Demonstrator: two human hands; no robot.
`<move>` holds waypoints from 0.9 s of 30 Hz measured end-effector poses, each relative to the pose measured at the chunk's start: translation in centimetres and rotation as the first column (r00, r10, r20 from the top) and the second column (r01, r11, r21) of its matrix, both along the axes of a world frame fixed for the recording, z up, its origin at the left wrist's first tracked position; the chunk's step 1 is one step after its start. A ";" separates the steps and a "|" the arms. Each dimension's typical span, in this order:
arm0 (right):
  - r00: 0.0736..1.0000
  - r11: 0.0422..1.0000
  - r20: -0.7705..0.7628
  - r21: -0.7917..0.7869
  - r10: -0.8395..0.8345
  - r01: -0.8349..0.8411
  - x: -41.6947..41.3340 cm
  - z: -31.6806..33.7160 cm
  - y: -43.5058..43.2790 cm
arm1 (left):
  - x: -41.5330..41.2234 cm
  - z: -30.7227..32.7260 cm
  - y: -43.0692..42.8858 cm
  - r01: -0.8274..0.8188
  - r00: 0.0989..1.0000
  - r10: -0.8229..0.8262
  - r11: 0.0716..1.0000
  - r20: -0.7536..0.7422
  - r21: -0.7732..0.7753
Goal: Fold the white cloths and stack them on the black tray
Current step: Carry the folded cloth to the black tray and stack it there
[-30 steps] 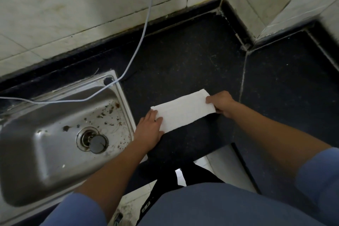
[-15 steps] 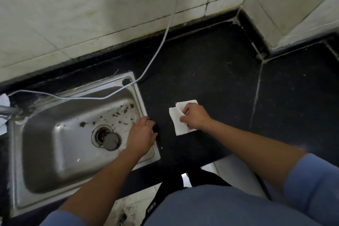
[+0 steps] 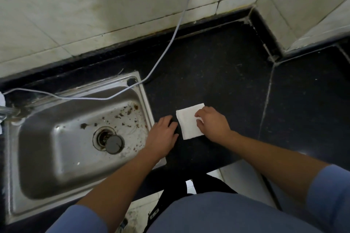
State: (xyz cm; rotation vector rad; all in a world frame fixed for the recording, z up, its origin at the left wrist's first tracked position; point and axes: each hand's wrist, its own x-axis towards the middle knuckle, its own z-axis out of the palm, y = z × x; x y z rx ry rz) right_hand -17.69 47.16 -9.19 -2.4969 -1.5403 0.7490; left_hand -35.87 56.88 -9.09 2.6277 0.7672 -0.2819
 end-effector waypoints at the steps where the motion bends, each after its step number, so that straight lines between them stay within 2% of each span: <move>1: 0.994 0.997 0.077 0.007 0.076 -0.077 0.5 0.1 -0.5 | 0.9 -0.1 -0.3 0.037 0.999 -0.037 0.999 -0.014 0.001; 3: 0.967 0.977 0.150 -0.066 0.208 -0.201 1.1 -0.1 -1.1 | 2.5 -0.4 -0.7 0.083 0.993 -0.083 0.997 -0.081 -0.001; 6: 0.933 0.922 0.128 -0.244 0.338 -0.300 1.8 -1.0 -1.6 | 3.1 -1.2 -0.6 0.106 0.975 -0.100 0.994 -0.200 0.017; 13: 0.924 0.893 0.139 -0.340 0.357 -0.294 3.7 -1.9 -3.1 | 2.4 -2.3 -0.3 0.127 0.965 -0.118 0.992 -0.235 0.025; 17: 0.921 0.914 0.178 -0.284 0.346 -0.289 4.0 -0.8 -1.5 | 2.2 -1.6 -0.1 0.110 0.972 -0.106 0.994 -0.212 0.009; 21: 0.905 0.923 0.199 -0.167 0.377 -0.348 3.3 0.2 2.3 | 0.5 -0.9 0.4 -0.004 0.993 0.006 1.000 -0.116 0.018; 27: 0.903 0.880 0.141 -0.327 0.407 -0.345 2.3 -0.5 5.4 | -3.9 -0.9 1.3 -0.157 0.986 0.160 0.986 -0.046 0.058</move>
